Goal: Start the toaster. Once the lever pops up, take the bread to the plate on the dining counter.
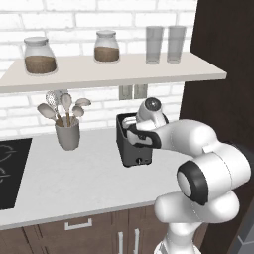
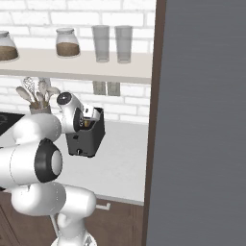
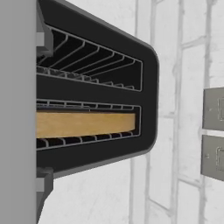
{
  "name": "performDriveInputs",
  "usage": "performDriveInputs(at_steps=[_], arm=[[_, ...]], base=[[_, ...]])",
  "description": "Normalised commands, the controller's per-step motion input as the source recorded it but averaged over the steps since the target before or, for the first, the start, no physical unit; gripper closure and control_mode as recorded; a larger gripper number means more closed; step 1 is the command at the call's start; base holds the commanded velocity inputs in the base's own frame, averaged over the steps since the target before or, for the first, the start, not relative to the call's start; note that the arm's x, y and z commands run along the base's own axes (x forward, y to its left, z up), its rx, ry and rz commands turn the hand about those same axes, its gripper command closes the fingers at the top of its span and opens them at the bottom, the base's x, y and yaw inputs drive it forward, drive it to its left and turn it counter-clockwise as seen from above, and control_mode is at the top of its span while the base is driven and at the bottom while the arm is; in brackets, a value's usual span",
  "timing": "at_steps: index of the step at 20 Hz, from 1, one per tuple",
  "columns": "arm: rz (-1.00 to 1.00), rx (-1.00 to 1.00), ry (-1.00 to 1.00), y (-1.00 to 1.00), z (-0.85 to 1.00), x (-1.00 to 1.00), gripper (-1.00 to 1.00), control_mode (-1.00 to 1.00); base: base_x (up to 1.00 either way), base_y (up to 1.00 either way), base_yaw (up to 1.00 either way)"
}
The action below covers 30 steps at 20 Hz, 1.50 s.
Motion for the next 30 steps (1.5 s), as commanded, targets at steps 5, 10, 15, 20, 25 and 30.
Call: performDriveInputs(at_steps=[5,10,15,20,25,30], arm=[[0.0,0.0,-0.03,0.0,-0.05,0.06,-1.0,-1.0],[0.0,0.0,-0.02,0.0,-0.03,0.07,1.0,-1.0],[0.0,0.0,-0.02,-0.01,-0.05,0.07,1.0,-1.0],[0.0,0.0,-0.06,-0.08,-0.02,0.03,1.0,-1.0],[0.0,0.0,-0.1,-0.07,0.0,0.02,1.0,-1.0],[0.0,0.0,-0.13,0.0,0.05,0.0,1.0,-1.0]], base=[[0.0,0.0,0.0],[0.0,0.0,0.0],[0.0,0.0,0.0],[0.0,0.0,0.0],[0.0,0.0,0.0],[0.0,0.0,0.0]])
